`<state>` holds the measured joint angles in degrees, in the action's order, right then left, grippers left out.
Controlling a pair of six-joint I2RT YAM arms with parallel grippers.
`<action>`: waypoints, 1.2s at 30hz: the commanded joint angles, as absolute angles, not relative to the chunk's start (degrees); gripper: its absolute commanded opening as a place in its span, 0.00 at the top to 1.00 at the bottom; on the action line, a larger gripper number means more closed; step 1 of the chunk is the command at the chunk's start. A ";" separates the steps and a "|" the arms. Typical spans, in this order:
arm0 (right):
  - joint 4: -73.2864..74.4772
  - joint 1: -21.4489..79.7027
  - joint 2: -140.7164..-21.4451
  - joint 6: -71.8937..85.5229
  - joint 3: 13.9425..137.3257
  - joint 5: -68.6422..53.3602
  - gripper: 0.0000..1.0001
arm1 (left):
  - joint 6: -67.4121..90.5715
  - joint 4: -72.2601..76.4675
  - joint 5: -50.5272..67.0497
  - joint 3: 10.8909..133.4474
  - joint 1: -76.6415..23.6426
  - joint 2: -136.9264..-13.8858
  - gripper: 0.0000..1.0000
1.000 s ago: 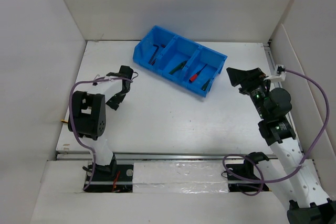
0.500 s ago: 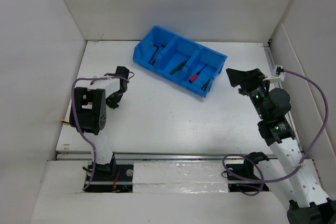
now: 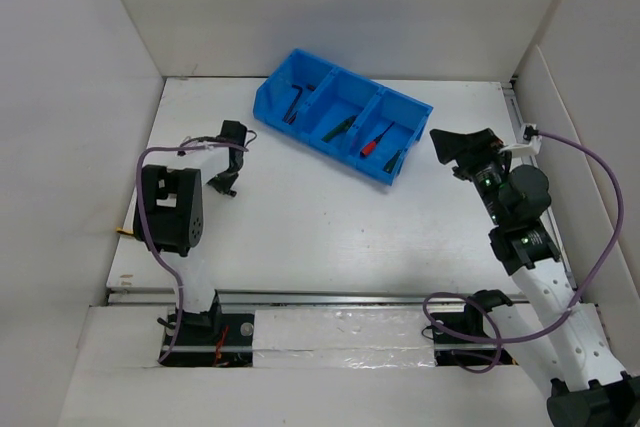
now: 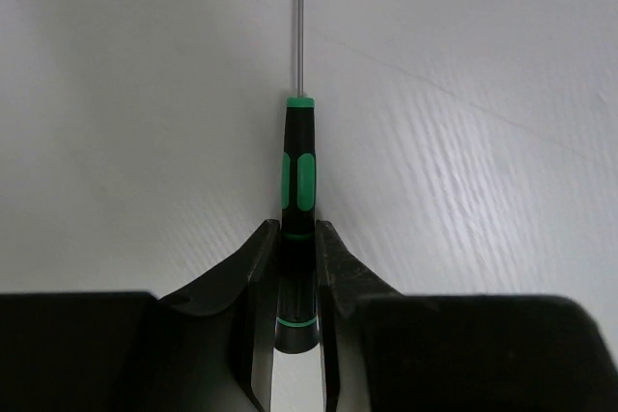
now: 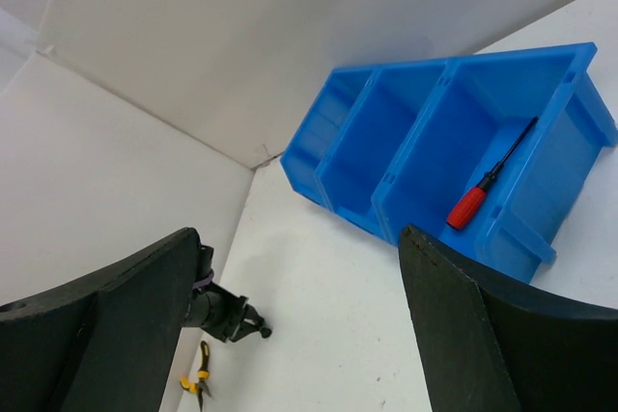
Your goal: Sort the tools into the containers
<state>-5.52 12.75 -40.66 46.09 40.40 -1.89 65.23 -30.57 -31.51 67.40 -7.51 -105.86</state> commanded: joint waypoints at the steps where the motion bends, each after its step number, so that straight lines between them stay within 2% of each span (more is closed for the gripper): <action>1: -7.91 12.48 -39.38 45.35 40.78 -0.79 0.12 | 59.34 -25.49 -27.15 70.12 -15.17 -98.21 1.00; 5: -6.95 12.48 -38.06 45.00 40.69 1.82 0.12 | 41.37 -11.21 -26.11 73.47 -27.57 -90.89 1.00; 8: -6.07 12.48 -37.18 44.65 40.78 3.94 0.12 | 31.42 -3.28 -19.53 77.51 -33.03 -89.47 1.00; 12: -5.27 12.48 -37.26 44.30 40.96 6.15 0.12 | 24.44 1.04 -8.20 84.80 -33.66 -93.15 1.00; 16: -5.71 12.48 -38.40 44.03 40.96 7.29 0.12 | 19.87 0.53 1.82 93.58 -34.19 -102.62 1.00; 26: -7.91 12.48 -41.66 43.15 40.34 7.56 0.12 | 8.36 0.79 11.42 107.39 -37.62 -118.03 1.00; 36: -8.17 12.48 -41.57 42.89 40.17 8.18 0.12 | 7.56 4.55 15.37 104.78 -37.62 -123.31 1.00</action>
<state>-4.71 12.75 -42.02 43.77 40.34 7.29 8.78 -0.84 13.02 104.27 -37.98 -124.46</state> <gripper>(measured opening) 0.879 0.131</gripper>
